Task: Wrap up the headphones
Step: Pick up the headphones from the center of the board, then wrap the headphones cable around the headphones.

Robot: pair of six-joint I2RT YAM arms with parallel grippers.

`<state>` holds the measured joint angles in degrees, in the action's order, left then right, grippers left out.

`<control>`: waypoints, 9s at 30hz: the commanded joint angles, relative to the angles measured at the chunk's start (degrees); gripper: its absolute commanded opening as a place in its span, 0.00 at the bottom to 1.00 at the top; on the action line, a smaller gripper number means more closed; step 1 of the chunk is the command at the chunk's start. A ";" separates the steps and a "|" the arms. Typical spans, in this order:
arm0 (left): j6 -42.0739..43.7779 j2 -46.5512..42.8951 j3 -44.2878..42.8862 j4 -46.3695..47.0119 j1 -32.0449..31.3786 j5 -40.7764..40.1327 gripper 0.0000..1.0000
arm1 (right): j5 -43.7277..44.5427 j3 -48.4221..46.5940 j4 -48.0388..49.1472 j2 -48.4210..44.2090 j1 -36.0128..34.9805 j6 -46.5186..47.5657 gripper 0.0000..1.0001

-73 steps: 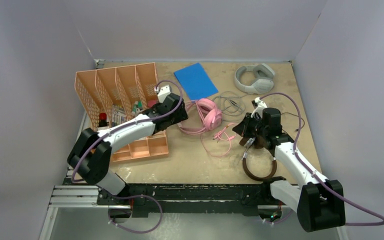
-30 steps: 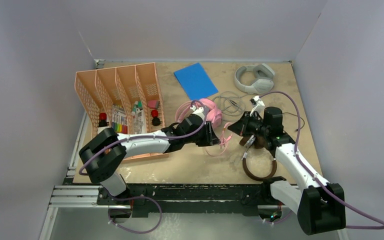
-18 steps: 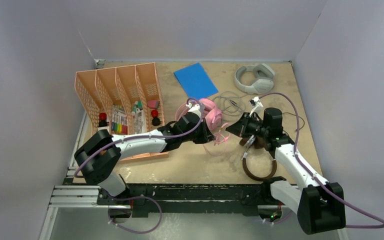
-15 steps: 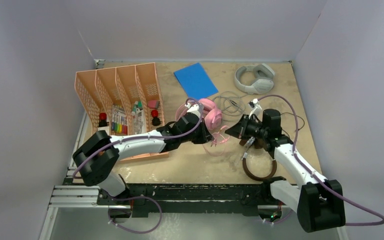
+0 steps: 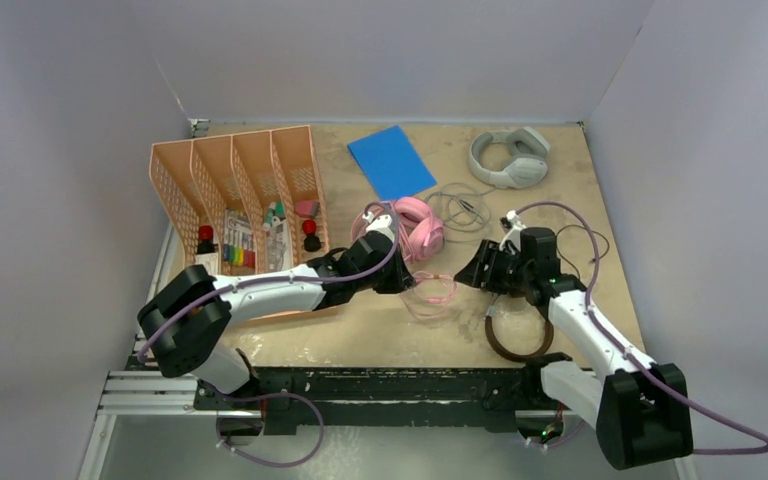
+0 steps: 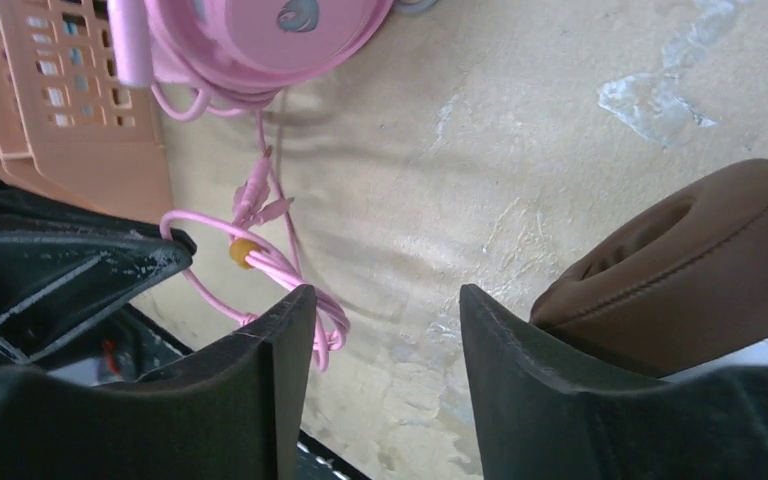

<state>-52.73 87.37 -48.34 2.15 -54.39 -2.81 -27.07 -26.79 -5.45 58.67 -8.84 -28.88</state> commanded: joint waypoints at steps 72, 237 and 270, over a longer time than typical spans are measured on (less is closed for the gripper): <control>6.28 0.70 -1.90 -8.07 3.94 -3.36 0.35 | 25.24 1.07 -4.65 -3.91 -12.78 -19.89 0.00; 17.19 -23.36 -42.60 -17.73 14.42 -41.70 0.00 | 14.92 -13.48 73.47 33.11 -31.19 4.42 0.94; 20.11 -22.73 -42.33 -9.47 14.42 -49.02 0.00 | 13.63 -6.49 91.08 46.10 -34.95 -4.82 0.00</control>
<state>-31.40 65.67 -89.60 -22.09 -40.14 -47.29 -10.15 -37.34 84.16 111.61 -43.72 -32.42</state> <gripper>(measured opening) 0.066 0.013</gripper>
